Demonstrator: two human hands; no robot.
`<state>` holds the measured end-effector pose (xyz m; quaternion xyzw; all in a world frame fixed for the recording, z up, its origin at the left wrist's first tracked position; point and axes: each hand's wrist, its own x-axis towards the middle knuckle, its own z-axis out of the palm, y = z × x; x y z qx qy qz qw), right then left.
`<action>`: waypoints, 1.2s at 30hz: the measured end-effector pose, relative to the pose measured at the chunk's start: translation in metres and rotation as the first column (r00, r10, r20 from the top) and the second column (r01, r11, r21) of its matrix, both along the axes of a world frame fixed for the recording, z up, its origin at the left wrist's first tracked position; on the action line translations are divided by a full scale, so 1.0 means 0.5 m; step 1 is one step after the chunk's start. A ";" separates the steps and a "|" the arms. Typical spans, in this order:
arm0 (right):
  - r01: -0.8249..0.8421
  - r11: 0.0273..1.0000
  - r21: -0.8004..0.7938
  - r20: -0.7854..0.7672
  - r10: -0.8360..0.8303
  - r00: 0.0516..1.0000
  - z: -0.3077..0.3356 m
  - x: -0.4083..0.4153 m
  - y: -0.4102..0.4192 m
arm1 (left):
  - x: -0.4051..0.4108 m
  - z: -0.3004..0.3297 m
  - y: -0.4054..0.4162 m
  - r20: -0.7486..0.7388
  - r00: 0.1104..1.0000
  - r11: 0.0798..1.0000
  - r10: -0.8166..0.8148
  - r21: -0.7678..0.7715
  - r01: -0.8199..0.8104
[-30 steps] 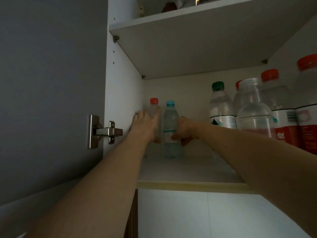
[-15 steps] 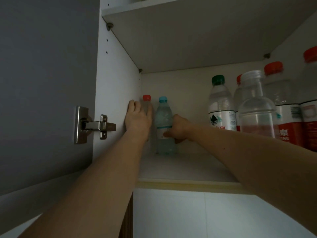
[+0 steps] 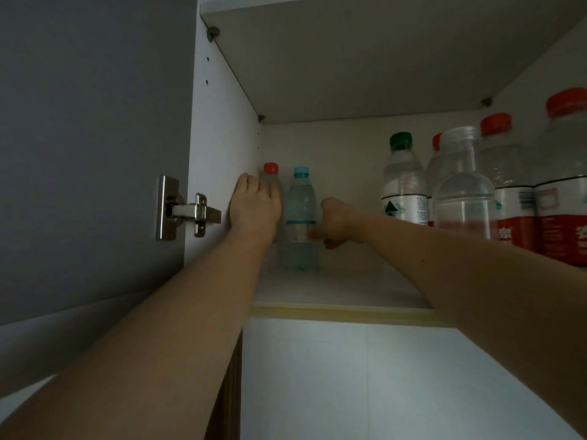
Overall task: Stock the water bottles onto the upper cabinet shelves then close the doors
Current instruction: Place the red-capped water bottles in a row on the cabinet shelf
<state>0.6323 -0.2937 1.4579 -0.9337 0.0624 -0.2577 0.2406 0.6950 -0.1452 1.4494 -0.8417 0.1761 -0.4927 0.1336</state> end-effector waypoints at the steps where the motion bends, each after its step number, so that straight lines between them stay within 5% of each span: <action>1: 0.030 0.999 -0.024 0.012 -0.030 0.999 0.007 -0.016 -0.001 | -0.002 0.000 0.001 -0.007 0.998 0.997 -0.061 -0.042 0.061; 4: 0.097 0.991 -0.088 0.096 -0.089 0.991 0.015 -0.079 -0.002 | -0.007 0.003 -0.002 -0.027 0.964 0.949 -0.265 -0.185 0.256; 11: 0.015 0.953 -0.302 0.331 0.091 0.939 -0.003 -0.257 0.036 | -0.042 0.010 -0.026 -0.075 0.770 0.678 -0.634 -0.533 0.506; 19: 0.303 0.936 -0.178 0.688 -0.102 0.718 -0.020 -0.414 -0.026 | -0.136 0.008 -0.067 -0.065 0.295 0.228 -0.953 -0.797 0.560; 30: 0.390 0.921 -0.007 0.438 -0.348 0.829 -0.087 -0.442 -0.066 | -0.229 -0.018 -0.183 -0.246 -0.056 0.197 -0.968 -0.875 0.443; 36: 0.371 0.928 0.007 0.396 -0.343 0.851 -0.088 -0.429 -0.070 | -0.227 -0.026 -0.198 -0.230 -0.055 0.178 -0.972 -0.863 0.472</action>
